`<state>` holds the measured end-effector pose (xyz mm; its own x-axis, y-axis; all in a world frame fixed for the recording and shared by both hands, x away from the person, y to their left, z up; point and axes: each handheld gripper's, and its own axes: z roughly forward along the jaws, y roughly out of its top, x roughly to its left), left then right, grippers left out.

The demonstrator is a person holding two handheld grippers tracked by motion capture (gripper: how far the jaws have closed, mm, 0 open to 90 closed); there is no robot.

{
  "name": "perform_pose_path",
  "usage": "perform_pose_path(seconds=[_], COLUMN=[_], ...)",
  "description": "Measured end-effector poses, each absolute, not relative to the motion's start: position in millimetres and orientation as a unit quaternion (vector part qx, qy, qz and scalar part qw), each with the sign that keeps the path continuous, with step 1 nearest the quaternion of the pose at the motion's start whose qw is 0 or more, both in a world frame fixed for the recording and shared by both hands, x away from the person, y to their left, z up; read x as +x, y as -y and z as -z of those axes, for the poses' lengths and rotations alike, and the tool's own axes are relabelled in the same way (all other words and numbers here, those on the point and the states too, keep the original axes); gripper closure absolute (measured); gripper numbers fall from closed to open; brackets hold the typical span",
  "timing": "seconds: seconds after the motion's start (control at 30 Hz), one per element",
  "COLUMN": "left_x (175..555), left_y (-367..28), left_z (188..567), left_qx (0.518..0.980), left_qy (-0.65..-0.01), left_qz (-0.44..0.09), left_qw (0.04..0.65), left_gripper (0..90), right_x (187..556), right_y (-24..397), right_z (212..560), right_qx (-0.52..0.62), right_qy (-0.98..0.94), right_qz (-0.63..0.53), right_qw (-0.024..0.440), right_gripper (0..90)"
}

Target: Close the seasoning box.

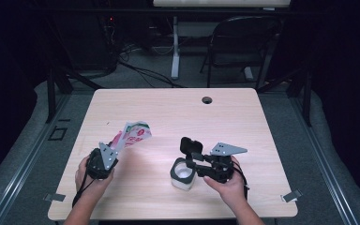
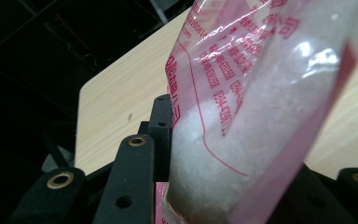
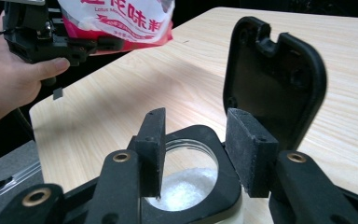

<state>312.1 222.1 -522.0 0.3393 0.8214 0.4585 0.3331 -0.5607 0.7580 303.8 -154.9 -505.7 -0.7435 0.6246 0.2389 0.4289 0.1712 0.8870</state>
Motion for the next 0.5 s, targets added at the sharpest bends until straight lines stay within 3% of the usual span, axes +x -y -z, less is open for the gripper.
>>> perform_pose_path(seconds=[0.5], left_x=[324], left_y=[-248], left_z=[534], left_qx=[0.752], left_qy=[-0.425], left_qz=[-0.431], left_qw=[0.260], left_gripper=[70.7], right_x=[301], right_y=[156], right_z=[504], right_qx=[0.348], right_qy=[-0.759], right_qz=[-0.539], right_qw=[0.111], right_gripper=[53.4])
